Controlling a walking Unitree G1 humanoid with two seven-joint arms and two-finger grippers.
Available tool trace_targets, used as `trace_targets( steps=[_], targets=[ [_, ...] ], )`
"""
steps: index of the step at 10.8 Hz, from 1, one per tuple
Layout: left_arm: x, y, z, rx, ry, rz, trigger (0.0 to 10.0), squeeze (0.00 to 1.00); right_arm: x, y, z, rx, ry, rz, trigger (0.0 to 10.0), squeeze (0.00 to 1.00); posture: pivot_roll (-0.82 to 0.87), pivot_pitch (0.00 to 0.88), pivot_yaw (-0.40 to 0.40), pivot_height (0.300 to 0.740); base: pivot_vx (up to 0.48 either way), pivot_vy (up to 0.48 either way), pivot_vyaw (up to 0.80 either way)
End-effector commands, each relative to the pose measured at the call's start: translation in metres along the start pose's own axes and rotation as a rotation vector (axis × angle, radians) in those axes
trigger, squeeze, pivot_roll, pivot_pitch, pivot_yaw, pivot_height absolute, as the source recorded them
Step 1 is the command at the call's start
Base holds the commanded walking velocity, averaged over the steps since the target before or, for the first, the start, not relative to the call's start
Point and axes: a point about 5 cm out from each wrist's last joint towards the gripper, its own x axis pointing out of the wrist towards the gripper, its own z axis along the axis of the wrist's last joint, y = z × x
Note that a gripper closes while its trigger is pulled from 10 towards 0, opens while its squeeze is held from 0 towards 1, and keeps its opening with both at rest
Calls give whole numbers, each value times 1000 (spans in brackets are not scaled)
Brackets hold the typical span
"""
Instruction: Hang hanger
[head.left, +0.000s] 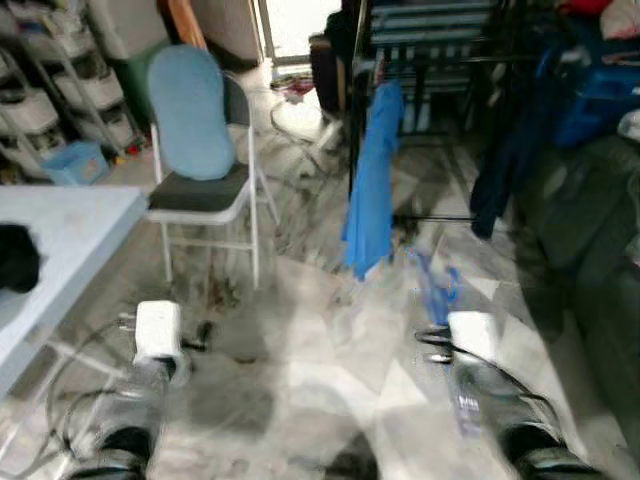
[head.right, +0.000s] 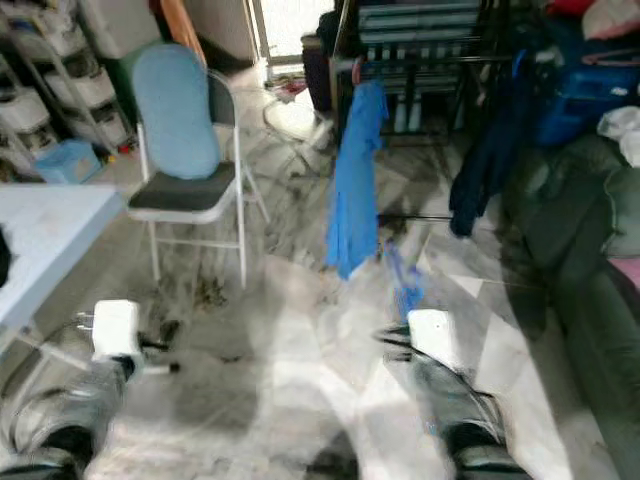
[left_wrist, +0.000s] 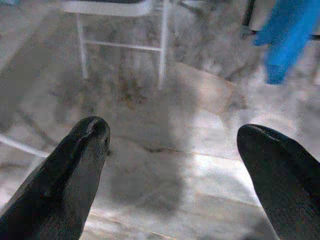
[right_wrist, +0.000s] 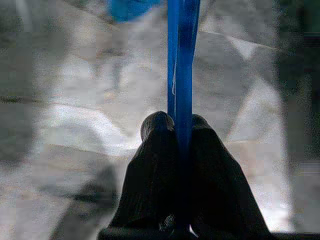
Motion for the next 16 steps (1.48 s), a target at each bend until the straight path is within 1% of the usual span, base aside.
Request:
trace_targets(
  steps=[1,2,3,4,5,6,7,8,9,10,11,12,13,15,16],
  targets=[
    [-2,15,2,10,2,40,10000,0,3,13,14,-7,-42,36,10000,0,-147,0,76,740,315,0,0],
    [-3,16,0,7,8,44,10000,0,3,14,15,-11,-45,40,10000,0,-147,0,76,740,315,0,0],
    [-4,18,-5,15,37,77,10000,0,3,15,15,-15,-44,45,10000,0,-139,0,69,740,0,0,0],
    [-5,20,-8,35,42,89,10000,0,3,16,14,-18,-42,49,10000,0,-131,0,65,740,0,0,0],
    [-11,30,-20,-22,90,135,10000,0,3,18,13,-20,-41,55,10000,0,-130,0,58,740,0,0,0],
    [-14,32,-23,-48,90,127,10000,0,3,18,18,-19,-65,51,10000,0,-129,0,51,740,0,0,0],
    [-15,31,-26,-50,91,115,10000,0,4,15,21,-10,-78,34,10000,0,-127,0,48,740,0,0,0],
    [-17,29,-29,-45,73,87,10000,0,4,8,30,-4,-113,-8,10000,0,-122,0,46,740,0,0,0],
    [-19,30,-26,-12,34,88,10000,0,4,2,36,0,-137,-35,10000,0,-115,0,45,740,0,0,0],
    [-24,29,-17,32,-52,68,10000,0,3,-4,44,14,-171,-65,10000,0,-108,0,44,740,0,0,0],
    [-29,22,-5,38,-139,26,10000,0,2,-7,53,35,-212,-87,10000,0,-99,0,42,740,0,0,0],
    [-30,17,3,26,-166,5,10000,0,2,-7,55,57,-216,-89,10000,0,-98,0,42,740,0,0,0],
    [-29,8,15,19,-200,-18,10000,0,2,-4,55,59,-214,-80,10000,0,-99,0,42,740,0,0,0],
    [-31,-10,40,10,-254,-67,10000,0,1,-2,55,65,-220,-66,10000,0,-101,0,43,740,0,0,-653],
    [-33,-18,48,13,-272,-94,10000,0,-1,-3,56,69,-227,-65,10000,0,-107,0,45,740,240,0,0]
  ],
)
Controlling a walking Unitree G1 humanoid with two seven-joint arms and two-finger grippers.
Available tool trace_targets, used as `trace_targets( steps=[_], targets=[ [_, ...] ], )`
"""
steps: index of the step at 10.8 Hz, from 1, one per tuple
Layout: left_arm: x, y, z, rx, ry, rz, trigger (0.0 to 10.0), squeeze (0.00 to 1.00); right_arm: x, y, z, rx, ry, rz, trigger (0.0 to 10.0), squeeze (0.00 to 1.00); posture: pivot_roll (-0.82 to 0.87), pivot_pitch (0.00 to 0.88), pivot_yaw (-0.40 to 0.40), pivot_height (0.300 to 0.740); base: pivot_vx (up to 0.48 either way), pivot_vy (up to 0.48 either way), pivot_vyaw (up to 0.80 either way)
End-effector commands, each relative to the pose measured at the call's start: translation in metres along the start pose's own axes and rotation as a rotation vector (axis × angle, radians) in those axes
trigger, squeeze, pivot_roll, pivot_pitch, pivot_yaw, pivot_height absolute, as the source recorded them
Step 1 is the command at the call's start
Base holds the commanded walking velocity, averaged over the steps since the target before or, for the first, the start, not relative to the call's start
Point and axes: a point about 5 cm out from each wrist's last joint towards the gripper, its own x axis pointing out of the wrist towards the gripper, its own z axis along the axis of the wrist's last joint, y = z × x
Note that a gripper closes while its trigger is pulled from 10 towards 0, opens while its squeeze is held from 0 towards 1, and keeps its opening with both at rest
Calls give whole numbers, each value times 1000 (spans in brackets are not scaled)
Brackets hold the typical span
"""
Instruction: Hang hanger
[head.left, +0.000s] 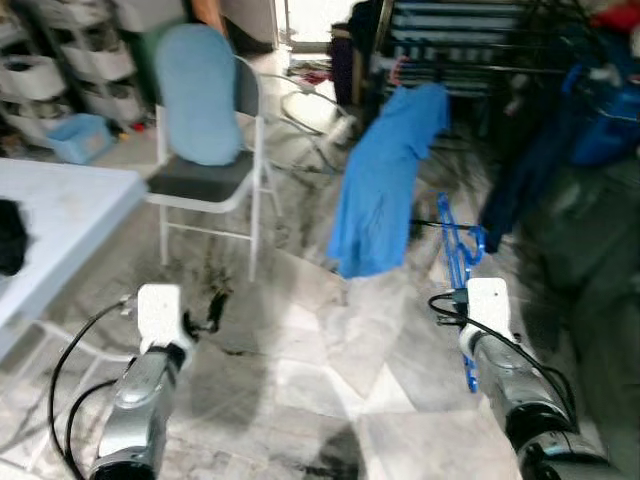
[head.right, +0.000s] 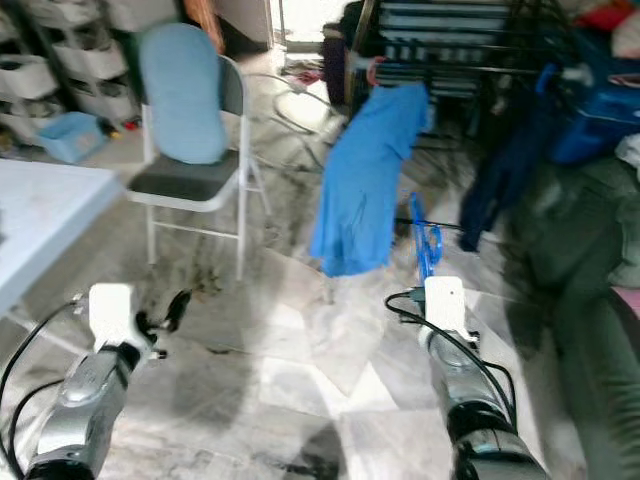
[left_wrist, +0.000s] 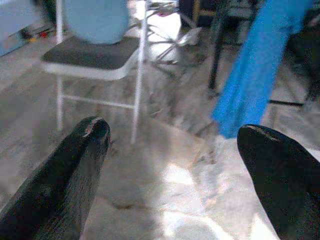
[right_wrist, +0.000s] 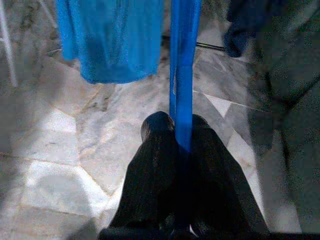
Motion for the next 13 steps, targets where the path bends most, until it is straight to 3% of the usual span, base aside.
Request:
trace_targets(
  steps=[1,4,13],
  targets=[
    [-3,-3,2,1,14,-16,10000,0,0,1,9,18,-30,6,10000,0,-113,0,53,740,247,0,0],
    [-6,-10,2,-4,51,-55,10000,0,-2,-2,14,59,-52,-22,10000,0,-135,0,84,740,305,0,0],
    [5,-23,14,-7,73,-95,10000,0,-11,4,12,67,-45,-9,10000,0,-158,0,103,740,384,0,-48]
  ],
)
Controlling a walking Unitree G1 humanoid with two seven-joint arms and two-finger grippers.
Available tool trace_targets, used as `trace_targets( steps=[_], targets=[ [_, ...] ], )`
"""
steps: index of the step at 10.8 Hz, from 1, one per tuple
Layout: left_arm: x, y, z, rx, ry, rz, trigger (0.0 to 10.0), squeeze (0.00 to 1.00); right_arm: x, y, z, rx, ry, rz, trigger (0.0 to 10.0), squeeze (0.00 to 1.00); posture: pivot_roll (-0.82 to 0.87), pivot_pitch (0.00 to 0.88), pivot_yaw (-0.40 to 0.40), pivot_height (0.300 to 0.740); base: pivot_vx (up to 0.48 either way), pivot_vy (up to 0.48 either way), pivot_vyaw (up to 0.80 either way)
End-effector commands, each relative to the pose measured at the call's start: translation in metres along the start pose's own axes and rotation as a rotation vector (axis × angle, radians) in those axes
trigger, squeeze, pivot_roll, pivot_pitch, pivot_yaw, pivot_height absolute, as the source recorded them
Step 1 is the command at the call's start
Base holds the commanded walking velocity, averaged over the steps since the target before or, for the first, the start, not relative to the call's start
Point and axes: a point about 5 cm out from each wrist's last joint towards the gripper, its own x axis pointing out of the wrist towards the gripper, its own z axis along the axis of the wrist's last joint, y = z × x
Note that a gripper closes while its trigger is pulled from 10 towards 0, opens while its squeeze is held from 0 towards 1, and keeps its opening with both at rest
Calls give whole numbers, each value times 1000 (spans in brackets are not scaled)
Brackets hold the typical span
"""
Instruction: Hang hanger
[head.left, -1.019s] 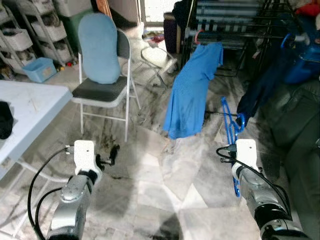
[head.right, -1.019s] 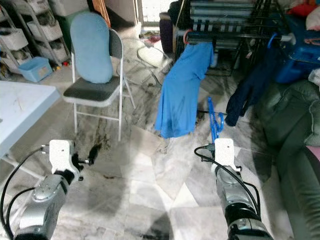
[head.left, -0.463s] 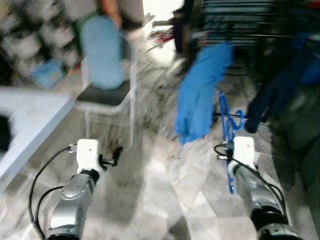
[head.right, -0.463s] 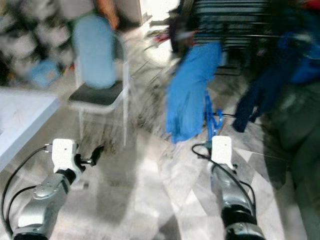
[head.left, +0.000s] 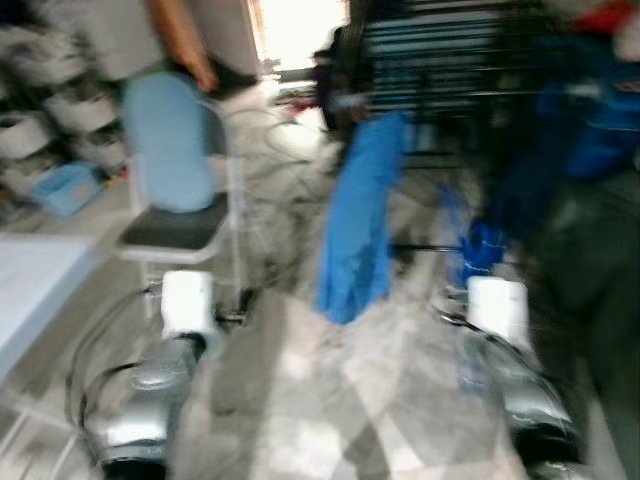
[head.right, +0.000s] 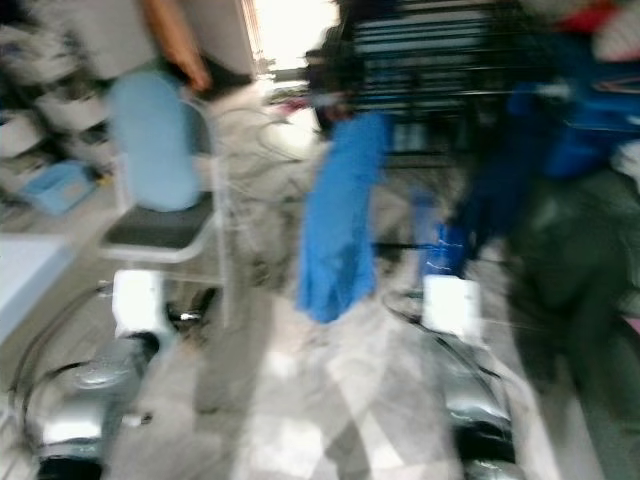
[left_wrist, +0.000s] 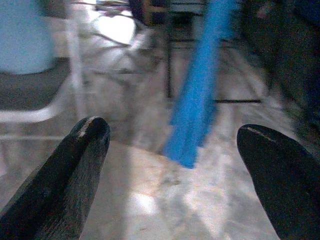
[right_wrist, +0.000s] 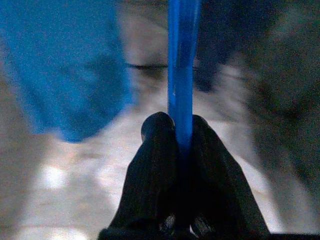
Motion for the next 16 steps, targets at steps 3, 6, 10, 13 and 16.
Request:
trace_targets(
  steps=[3,6,10,13,16],
  targets=[
    [-5,15,0,18,10,48,10000,0,0,16,10,4,-29,48,10000,0,-155,0,96,740,421,0,0],
    [-4,11,-1,15,17,41,10000,0,1,14,13,-4,-27,49,10000,0,-159,0,96,740,420,0,0],
    [-4,10,-2,9,26,44,10000,0,4,18,8,-33,47,141,10000,0,-158,0,93,740,397,207,0],
    [-3,8,-3,9,32,43,10000,0,8,18,18,-63,57,194,10000,0,-158,0,90,740,389,281,0],
    [-3,6,-4,13,35,41,10000,0,13,14,37,-93,3,195,10000,0,-159,0,88,740,378,286,0]
  ],
)
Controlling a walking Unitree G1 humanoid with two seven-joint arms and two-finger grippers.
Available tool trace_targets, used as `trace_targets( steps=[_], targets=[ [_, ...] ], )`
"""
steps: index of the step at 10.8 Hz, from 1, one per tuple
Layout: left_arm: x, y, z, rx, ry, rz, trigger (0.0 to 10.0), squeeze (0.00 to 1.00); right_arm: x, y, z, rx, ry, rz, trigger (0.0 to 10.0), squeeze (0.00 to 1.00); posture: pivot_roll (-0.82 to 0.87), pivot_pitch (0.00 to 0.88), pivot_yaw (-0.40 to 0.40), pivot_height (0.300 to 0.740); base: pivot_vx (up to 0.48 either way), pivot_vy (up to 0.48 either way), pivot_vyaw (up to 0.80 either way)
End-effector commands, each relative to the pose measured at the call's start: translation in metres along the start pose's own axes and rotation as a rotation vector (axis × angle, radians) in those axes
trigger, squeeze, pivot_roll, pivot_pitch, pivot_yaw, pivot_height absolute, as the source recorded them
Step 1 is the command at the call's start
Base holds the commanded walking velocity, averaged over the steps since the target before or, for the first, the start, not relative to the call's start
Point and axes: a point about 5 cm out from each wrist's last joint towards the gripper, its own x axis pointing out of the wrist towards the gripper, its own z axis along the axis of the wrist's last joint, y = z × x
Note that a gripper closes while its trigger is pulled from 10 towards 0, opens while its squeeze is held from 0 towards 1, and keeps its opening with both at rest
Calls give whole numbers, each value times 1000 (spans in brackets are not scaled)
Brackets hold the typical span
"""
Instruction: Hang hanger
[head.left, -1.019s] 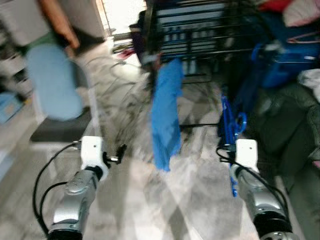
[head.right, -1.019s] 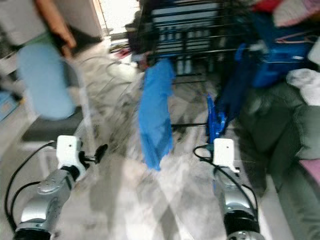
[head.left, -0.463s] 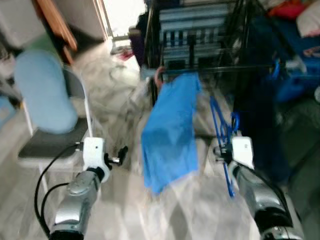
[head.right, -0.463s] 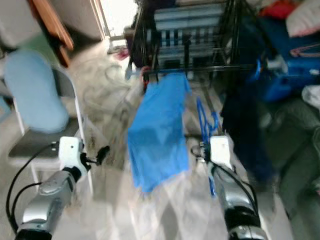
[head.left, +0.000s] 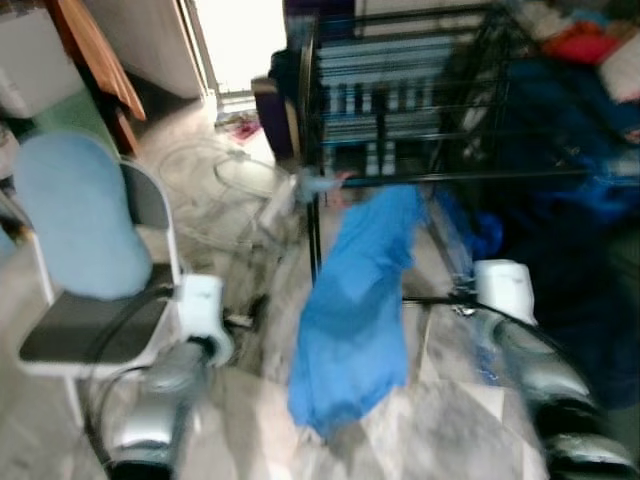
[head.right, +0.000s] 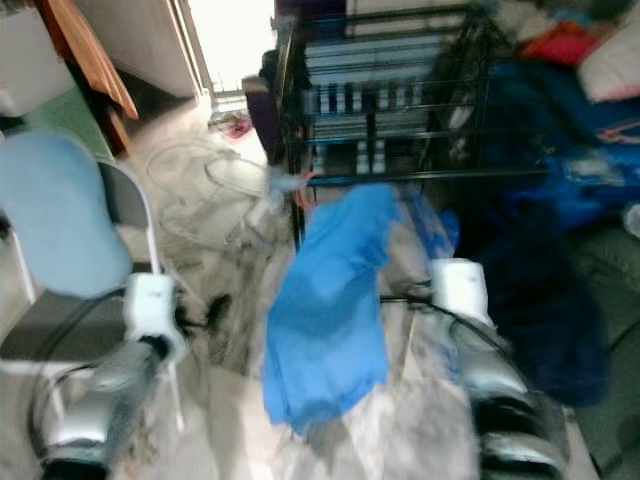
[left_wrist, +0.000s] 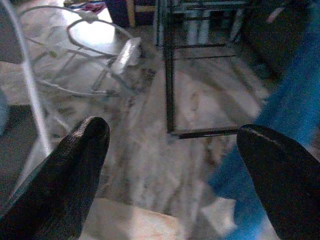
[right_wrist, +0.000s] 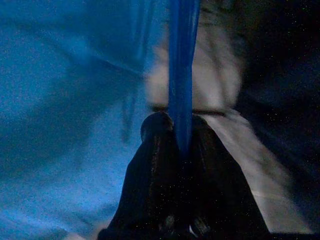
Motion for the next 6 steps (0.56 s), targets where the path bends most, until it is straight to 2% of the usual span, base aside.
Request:
trace_targets(
  steps=[1,3,6],
  targets=[
    [1,-4,2,15,-5,-3,10000,0,-1,-11,9,-15,-28,-36,10000,0,-156,0,89,740,0,0,0],
    [0,-6,3,11,-12,-10,10000,0,2,-13,19,-12,-62,-56,10000,0,-153,0,91,740,0,0,0],
    [-2,-8,7,10,-30,-21,10000,0,5,-33,45,19,-114,-139,10000,0,-138,0,94,740,0,0,0]
  ],
)
